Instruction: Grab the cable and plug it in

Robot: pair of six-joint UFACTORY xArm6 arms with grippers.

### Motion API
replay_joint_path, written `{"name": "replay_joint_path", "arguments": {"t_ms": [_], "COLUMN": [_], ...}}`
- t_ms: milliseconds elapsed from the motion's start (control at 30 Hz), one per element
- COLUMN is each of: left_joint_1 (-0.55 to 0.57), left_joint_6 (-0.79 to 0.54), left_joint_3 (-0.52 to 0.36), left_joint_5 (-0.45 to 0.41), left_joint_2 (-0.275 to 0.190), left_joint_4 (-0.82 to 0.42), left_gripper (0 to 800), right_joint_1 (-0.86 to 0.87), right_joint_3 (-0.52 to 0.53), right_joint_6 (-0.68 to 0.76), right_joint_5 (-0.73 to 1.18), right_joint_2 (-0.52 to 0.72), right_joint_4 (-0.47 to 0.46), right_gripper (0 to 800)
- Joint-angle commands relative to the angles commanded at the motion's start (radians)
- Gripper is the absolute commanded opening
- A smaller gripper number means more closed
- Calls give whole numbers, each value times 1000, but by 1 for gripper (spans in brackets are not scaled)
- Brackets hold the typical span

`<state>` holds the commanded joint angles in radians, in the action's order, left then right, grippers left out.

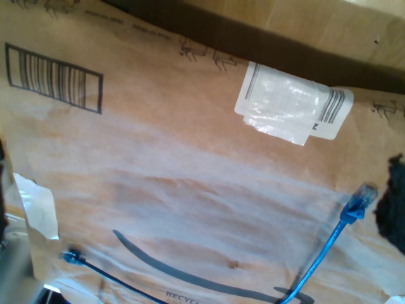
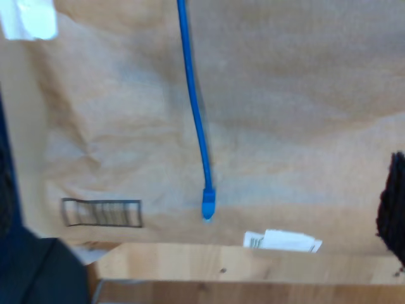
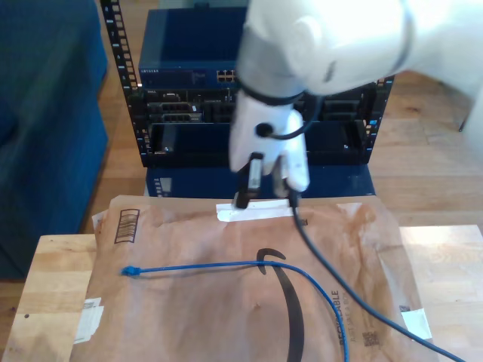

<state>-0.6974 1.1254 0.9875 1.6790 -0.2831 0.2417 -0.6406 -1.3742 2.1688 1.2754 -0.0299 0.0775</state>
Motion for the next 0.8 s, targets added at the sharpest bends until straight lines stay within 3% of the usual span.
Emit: {"name": "replay_joint_path", "arguments": {"t_ms": [167,400,567,800], "left_joint_1": [41,41,41,41], "left_joint_6": [3,5,5,3], "left_joint_3": [-3,-20,-35,-55], "left_joint_5": [-3,-48,-63,-86], "left_joint_2": [3,29,46,57], "left_joint_4": [0,0,0,0], "left_gripper": [800,800,800,800], "right_joint_1": [-103,-132,-161,-172], "right_joint_3": [-129,-284,-290,-285], "right_joint_6": [87,175,198,198], "right_joint_5": [2,-3,-87,-150], "right_joint_2": [-170,-388,-488,-505], "right_joint_4": [-89,-89,-87,-89], "right_gripper": [794,792,790,772]}}
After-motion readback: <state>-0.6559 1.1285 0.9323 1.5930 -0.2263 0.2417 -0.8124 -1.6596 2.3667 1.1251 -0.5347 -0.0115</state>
